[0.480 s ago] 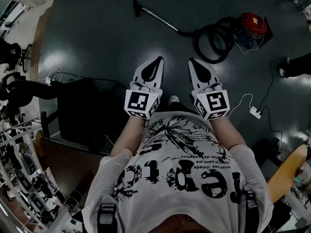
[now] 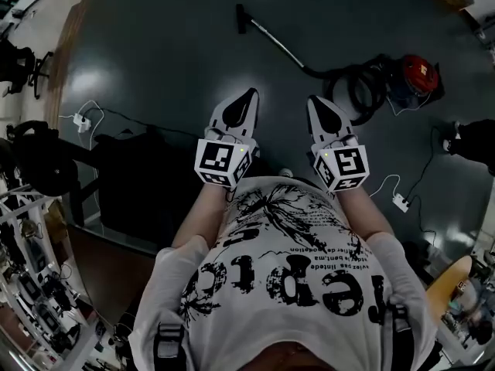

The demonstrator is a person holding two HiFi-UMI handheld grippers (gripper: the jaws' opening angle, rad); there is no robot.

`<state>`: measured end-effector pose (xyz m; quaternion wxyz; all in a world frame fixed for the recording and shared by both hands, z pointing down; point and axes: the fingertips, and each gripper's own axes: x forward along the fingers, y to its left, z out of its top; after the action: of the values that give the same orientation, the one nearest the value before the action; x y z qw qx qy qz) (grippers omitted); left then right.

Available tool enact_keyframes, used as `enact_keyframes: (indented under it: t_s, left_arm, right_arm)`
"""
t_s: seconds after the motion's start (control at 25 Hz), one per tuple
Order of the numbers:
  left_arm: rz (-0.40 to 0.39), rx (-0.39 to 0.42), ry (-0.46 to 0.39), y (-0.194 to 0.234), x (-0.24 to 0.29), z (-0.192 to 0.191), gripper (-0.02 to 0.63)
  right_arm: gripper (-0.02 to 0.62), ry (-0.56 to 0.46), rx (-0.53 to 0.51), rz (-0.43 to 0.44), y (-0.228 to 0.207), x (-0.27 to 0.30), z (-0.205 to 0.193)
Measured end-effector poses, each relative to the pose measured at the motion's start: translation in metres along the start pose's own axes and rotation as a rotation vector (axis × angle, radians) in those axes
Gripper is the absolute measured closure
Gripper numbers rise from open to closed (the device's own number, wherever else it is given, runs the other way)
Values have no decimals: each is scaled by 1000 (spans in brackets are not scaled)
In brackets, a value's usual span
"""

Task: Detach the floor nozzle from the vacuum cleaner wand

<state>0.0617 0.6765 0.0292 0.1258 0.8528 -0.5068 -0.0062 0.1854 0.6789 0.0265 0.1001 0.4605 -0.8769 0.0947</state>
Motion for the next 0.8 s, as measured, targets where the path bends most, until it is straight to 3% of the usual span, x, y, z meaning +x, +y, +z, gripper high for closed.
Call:
enact_keyframes:
  t_s: [0.16,0.36,0.6,0.8]
  left_arm:
    - [36,14,16,66,0,14,603]
    - [113,-45,19,119,1,11,603]
    - [187,-85,70,177,26,-3,603]
    - [235,-82,92,232,87,5,603]
  right_arm:
    - [592,9,13,-5,14,51,14]
    - [592,34,31,1,13,92,14]
    - [592,35,142,2,-15,158,21]
    - [592,47,134,41,-59,236,35]
